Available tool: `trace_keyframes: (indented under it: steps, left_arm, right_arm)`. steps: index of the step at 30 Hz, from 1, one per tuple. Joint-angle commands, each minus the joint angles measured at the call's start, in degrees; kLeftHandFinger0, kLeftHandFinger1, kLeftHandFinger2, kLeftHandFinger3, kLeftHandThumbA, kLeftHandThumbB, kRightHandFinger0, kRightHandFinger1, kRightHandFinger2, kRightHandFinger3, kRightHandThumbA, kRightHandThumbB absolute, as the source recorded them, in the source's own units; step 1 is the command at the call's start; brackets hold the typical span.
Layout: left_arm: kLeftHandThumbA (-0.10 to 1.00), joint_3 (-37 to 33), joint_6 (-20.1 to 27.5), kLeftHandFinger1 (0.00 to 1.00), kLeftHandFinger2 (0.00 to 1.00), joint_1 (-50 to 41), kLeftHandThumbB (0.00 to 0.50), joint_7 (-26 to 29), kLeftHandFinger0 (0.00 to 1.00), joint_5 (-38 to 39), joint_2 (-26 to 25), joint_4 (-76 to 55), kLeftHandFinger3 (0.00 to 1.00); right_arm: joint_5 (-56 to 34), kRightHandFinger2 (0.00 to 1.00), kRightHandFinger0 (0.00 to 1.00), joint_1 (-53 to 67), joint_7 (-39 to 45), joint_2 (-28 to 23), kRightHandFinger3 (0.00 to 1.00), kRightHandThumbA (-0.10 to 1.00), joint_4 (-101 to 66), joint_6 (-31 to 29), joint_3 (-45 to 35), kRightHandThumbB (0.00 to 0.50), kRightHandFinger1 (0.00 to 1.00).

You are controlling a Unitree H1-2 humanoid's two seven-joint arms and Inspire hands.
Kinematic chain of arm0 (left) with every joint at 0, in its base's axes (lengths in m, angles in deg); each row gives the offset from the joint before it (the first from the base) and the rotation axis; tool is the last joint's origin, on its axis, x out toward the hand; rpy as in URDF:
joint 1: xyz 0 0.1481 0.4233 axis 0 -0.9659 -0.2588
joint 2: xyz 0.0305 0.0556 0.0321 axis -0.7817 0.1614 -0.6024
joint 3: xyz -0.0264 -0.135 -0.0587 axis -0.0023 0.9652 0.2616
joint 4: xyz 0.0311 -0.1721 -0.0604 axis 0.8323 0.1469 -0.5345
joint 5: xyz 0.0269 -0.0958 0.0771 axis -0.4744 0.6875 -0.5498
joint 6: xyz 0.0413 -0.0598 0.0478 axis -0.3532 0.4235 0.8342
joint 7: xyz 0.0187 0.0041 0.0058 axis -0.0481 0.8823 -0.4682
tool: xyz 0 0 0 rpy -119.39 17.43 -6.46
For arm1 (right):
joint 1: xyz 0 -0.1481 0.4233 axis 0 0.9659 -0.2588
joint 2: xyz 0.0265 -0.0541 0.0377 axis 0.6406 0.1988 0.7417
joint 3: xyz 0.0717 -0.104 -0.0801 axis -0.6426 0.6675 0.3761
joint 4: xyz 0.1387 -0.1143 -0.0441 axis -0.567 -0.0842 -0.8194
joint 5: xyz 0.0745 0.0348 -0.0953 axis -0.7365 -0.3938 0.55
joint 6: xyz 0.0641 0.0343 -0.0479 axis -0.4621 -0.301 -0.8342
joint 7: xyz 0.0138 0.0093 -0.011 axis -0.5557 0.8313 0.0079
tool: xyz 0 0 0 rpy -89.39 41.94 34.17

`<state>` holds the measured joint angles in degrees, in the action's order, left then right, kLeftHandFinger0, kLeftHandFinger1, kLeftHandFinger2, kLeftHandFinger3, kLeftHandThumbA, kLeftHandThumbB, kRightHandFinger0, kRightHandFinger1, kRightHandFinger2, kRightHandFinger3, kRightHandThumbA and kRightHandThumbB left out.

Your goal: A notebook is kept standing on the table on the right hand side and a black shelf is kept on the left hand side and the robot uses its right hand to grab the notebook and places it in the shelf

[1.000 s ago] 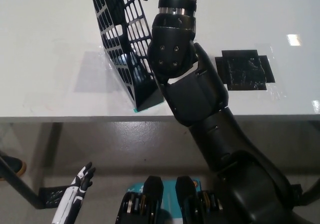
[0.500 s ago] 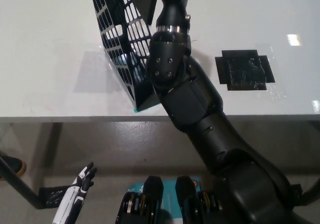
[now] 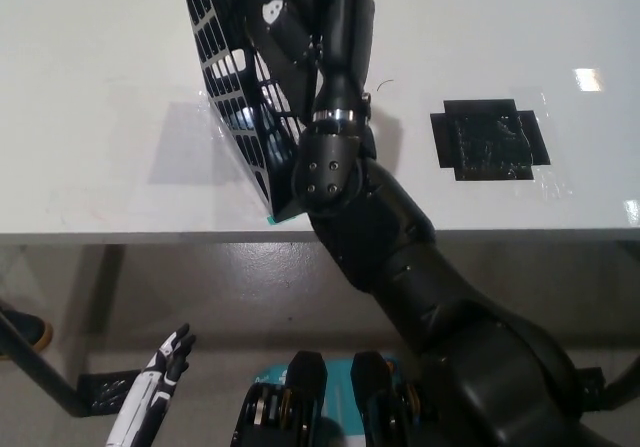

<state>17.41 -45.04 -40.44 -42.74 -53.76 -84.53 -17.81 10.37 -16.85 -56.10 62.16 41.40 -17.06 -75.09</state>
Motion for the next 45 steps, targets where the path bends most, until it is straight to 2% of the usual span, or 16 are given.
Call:
trace_keyframes:
  steps: [1,2,3,4,5,7,9,10,11,18,26,29,34,37,41,45]
  left_arm:
    - [1.0,-0.6,-0.2,1.0,1.0,0.8,0.266,-0.6,1.0,-0.4,-0.9,-1.9,1.0]
    - [1.0,-0.7,-0.2,1.0,1.0,0.9,0.268,-0.6,1.0,-0.5,-0.9,-1.9,1.0]
    - [1.0,-0.7,0.1,1.0,1.0,1.1,0.266,-0.6,1.0,-0.5,-0.8,-1.7,1.0]
    - [1.0,-0.8,0.0,1.0,1.0,1.2,0.265,-0.6,1.0,-0.5,-0.8,-1.7,1.0]
    - [1.0,-1.0,0.2,1.0,1.0,1.4,0.256,-0.6,1.0,-0.8,-0.9,-1.7,1.0]
    - [1.0,-1.2,0.2,1.0,1.0,1.5,0.253,-0.8,1.0,-0.8,-0.9,-1.7,1.0]
    - [1.0,-1.4,0.7,1.0,1.0,1.4,0.243,-0.6,1.0,-1.3,-1.1,-1.7,1.0]
    - [1.0,-1.4,0.8,1.0,1.0,1.4,0.254,-0.6,1.0,-1.2,-1.1,-1.6,1.0]
    - [1.0,-1.4,0.7,1.0,1.0,1.5,0.255,-0.6,1.0,-1.2,-1.1,-1.6,1.0]
    - [1.0,-1.4,0.3,1.0,1.0,1.6,0.256,-0.9,1.0,-0.4,-1.1,-1.9,1.0]
    - [1.0,-1.5,0.3,1.0,1.0,1.6,0.254,-0.8,1.0,-0.5,-1.1,-2.1,1.0]
    - [1.0,-1.3,0.0,1.0,1.0,2.1,0.267,-1.1,1.0,0.1,-1.3,-2.3,1.0]
    - [1.0,-1.2,1.3,1.0,1.0,2.6,0.213,-1.4,1.0,0.6,-1.8,-1.6,1.0]
    - [1.0,-1.0,-0.5,1.0,1.0,2.9,0.245,-0.8,1.0,0.0,-1.6,-2.0,1.0]
    - [1.0,-1.1,0.3,1.0,1.0,3.7,0.235,-0.6,1.0,-0.3,-1.6,-1.2,1.0]
    - [1.0,-1.6,0.7,1.0,1.0,4.3,0.2,-0.3,1.0,-1.5,-1.7,-1.2,1.0]
  right_arm:
    - [-5.0,0.49,0.0,-4.8,2.2,1.2,0.57,-0.1,-1.4,-4.9,-0.5,0.099,0.01]
    - [-5.3,0.5,0.0,-4.6,2.5,1.0,0.57,-0.1,-1.8,-4.9,-0.3,0.098,0.01]
    - [-5.8,0.6,0.0,-4.3,4.0,0.9,0.67,-0.02,-1.9,-4.9,-0.3,0.107,0.11]
    - [-5.9,0.93,0.36,-3.7,5.9,0.8,1.0,0.38,-2.8,-4.9,0.2,0.159,0.5]
    - [-6.8,1.0,0.57,-3.3,7.9,0.6,1.0,0.48,-3.6,-4.9,0.4,0.199,0.73]
    - [-8.3,1.0,0.89,-2.6,12.5,0.4,1.0,0.69,-4.8,-4.9,1.0,0.238,1.0]
    - [-9.4,1.0,1.0,-2.3,15.2,0.2,1.0,0.81,-5.6,-4.9,1.2,0.25,1.0]
    - [-9.1,1.0,1.0,-2.5,15.8,0.0,1.0,0.97,-5.7,-4.9,1.5,0.311,1.0]
    - [-8.8,1.0,1.0,-2.8,16.2,-0.1,1.0,1.0,-5.6,-4.9,1.7,0.307,1.0]
    - [-6.4,1.0,1.0,-3.2,14.6,-0.7,1.0,1.0,-6.1,-4.9,3.3,0.378,1.0]
    - [-5.6,1.0,1.0,-0.6,16.1,-3.0,1.0,1.0,-13.1,-2.5,3.6,0.349,1.0]
    - [-5.2,1.0,1.0,2.2,18.6,-6.1,1.0,1.0,-23.5,-0.4,3.3,0.351,1.0]
    - [-7.0,1.0,1.0,12.9,28.2,-13.3,1.0,1.0,-54.3,9.4,2.3,0.379,1.0]
    - [-7.9,1.0,1.0,18.6,30.5,-17.0,1.0,1.0,-67.3,10.7,1.4,0.342,1.0]
    - [-10.1,1.0,1.0,27.0,31.6,-20.0,1.0,1.0,-80.7,11.5,0.4,0.368,1.0]
    - [-8.1,1.0,1.0,39.1,31.8,-22.2,1.0,1.0,-90.3,7.7,1.8,0.336,1.0]
